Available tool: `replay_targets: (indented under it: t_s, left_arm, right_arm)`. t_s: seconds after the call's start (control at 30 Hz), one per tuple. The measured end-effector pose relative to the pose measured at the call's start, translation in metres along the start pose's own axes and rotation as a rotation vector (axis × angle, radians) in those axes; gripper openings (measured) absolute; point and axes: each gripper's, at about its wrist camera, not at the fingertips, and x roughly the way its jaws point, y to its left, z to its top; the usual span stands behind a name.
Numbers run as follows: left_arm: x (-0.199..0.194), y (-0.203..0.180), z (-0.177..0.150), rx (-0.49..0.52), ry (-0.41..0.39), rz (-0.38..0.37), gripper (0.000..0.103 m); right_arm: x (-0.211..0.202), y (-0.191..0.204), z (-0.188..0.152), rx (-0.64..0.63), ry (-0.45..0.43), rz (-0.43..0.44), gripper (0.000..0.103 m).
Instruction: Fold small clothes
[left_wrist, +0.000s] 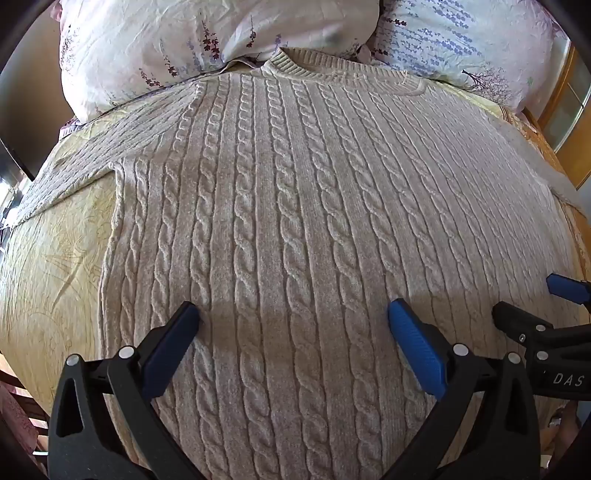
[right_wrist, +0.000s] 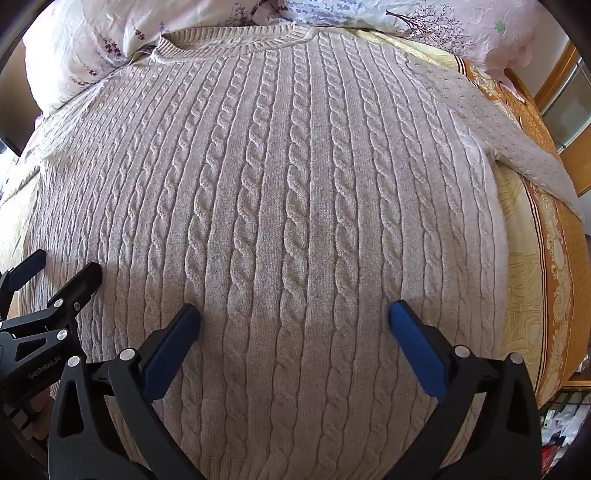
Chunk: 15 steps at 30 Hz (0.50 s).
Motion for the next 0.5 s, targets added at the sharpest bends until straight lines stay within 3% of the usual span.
replay_targets:
  t_s: [0.5]
  left_arm:
    - [-0.0001,0.0001,0.0000,-0.002,-0.002,-0.004,0.101]
  right_arm:
    - [0.0000,0.0000,0.0000,0.000,0.000,-0.001,0.102]
